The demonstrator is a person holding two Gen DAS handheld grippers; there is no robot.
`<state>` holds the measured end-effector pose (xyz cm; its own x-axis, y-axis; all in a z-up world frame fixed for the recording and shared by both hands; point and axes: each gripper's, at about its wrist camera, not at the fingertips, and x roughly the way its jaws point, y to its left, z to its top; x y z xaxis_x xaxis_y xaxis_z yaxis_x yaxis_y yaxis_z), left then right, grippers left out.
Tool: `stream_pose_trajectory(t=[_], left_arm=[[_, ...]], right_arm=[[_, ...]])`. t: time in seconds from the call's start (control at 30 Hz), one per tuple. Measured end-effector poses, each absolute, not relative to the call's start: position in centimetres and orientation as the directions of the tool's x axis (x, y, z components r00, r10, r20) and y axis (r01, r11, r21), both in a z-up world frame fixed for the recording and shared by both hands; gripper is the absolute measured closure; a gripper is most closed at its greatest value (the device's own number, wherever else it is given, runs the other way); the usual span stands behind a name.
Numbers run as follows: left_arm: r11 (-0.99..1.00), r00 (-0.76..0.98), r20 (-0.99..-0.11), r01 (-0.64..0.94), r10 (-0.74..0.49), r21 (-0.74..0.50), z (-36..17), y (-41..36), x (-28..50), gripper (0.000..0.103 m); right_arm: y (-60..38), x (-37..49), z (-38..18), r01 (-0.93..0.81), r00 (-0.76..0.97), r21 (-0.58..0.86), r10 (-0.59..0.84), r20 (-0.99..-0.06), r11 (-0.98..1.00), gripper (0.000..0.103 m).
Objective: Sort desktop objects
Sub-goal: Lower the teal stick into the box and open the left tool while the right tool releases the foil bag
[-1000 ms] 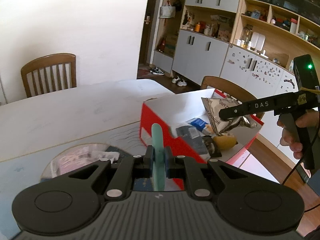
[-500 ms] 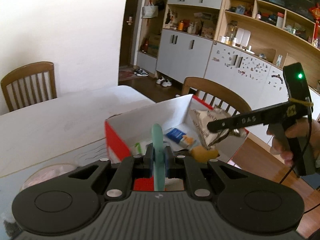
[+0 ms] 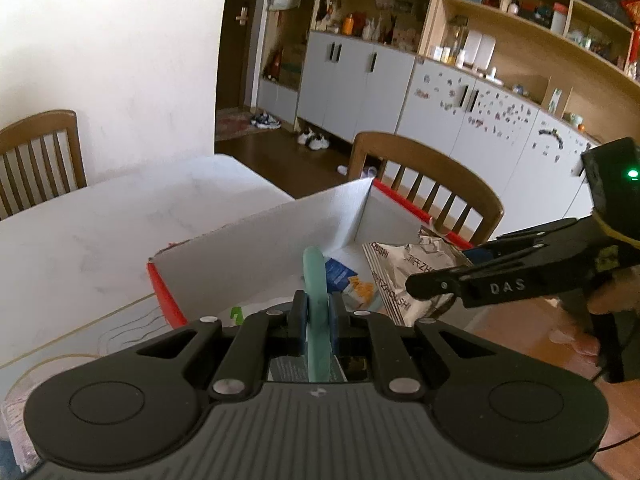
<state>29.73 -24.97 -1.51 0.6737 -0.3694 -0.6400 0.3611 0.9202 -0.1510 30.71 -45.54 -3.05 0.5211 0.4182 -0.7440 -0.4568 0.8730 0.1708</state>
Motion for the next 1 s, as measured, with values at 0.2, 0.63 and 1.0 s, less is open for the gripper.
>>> stream_pose_trajectory(t=[0.2,0.63,1.0], left_arm=[[0.928,0.648,-0.677,0.341,-0.348,-0.150,-3.1,-25.9,31.8,0.093],[0.942,0.591,-0.758,0.323,-0.275,-0.089,-6.3,-27.1,33.8,0.093],[0.946,0.565,-0.790,0.321,-0.238,-0.056,-7.2,-27.7,34.6,0.093]], right_arm=[[-44.5,31.3,-3.8,-0.488,0.491,0.148,0.411,-0.768,0.860,0.054],[-42.8,31.9,-5.3,-0.535,0.444,0.101,0.380,-0.811,0.839,0.054],[-41.6,32.0,-6.0,-0.561,0.427,0.066,0.356,-0.831,0.825,0.054]])
